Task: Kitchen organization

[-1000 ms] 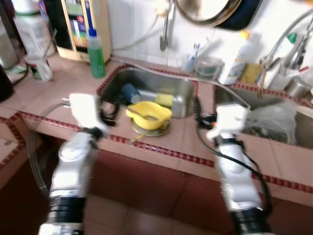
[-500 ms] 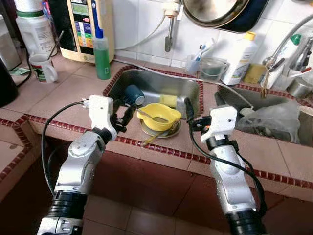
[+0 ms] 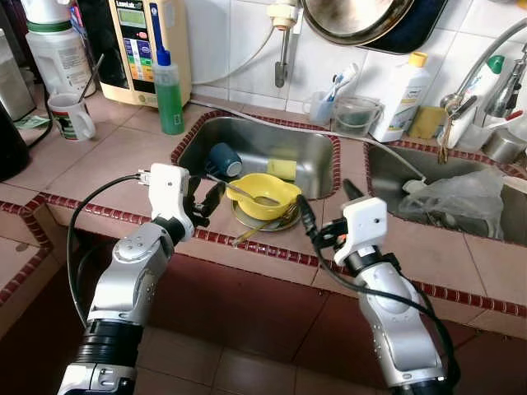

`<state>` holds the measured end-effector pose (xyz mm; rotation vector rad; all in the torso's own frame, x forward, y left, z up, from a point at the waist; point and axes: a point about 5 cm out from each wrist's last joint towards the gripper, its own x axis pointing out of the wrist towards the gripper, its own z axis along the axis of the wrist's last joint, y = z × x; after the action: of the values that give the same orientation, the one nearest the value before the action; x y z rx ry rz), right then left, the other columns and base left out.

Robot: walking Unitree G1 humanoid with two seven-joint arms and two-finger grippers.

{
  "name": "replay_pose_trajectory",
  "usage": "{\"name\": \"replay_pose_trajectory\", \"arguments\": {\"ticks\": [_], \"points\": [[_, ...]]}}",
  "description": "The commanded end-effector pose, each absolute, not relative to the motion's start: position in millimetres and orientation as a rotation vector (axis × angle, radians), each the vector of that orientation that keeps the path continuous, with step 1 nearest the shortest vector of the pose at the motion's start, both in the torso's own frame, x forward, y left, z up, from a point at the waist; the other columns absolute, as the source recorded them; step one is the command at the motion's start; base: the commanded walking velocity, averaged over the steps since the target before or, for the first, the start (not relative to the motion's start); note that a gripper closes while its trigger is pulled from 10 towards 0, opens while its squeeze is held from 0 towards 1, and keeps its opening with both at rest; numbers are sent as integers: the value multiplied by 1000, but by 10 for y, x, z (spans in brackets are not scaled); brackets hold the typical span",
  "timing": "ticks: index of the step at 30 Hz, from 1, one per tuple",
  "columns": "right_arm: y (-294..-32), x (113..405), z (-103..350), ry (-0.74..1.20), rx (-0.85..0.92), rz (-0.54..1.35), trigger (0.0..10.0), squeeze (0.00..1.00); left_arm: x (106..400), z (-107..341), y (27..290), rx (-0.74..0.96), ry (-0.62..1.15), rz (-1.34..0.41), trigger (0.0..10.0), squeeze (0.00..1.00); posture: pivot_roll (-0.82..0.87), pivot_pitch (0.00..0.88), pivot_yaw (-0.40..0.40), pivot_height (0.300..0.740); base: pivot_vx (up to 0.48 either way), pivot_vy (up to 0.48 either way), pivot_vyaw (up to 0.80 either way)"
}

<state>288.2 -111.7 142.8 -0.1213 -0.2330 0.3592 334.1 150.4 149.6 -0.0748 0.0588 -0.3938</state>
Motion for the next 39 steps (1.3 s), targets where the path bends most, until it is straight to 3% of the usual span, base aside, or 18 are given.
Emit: {"name": "replay_pose_trajectory", "arguments": {"ticks": [1,12,19,20,21,22,33,34,35,39], "points": [[-1091,2836,1478,-245,-119,408,10000,0,3377,1464,1504,-71,110,-379,10000,0,82,0,-49,740,0,0,0],[-1034,2755,1565,-258,-114,480,10000,0,3417,1379,1416,-116,194,-357,10000,0,67,0,-47,740,0,0,0],[-1008,2710,1578,-254,-108,512,10000,0,3443,1475,1319,-245,169,-420,10000,0,59,0,-45,740,0,0,0],[-1008,2708,1579,-253,-108,512,10000,0,3443,1482,1315,-251,163,-426,10000,349,59,0,-45,740,0,0,0],[-1010,2708,1579,-252,-109,511,10000,0,3450,1492,1313,-273,164,-424,10000,839,59,0,-45,740,0,0,0],[-1011,2709,1580,-252,-109,510,10000,0,3453,1497,1311,-294,166,-423,10000,1000,58,0,-45,740,0,0,0],[-977,2686,1594,-254,-101,526,10000,0,3489,1470,1268,-296,221,-402,10000,1000,56,0,-43,740,0,0,0],[-969,2678,1596,-254,-99,531,10000,0,3489,1457,1257,-281,227,-403,10000,302,56,0,-43,740,0,0,0],[-961,2671,1599,-255,-96,536,10000,0,3489,1449,1246,-290,229,-402,10000,0,55,0,-43,740,0,0,0],[-943,2647,1600,-253,-86,546,10000,0,3498,1435,1199,-315,247,-393,10000,0,50,0,-41,740,0,0,0]]}}
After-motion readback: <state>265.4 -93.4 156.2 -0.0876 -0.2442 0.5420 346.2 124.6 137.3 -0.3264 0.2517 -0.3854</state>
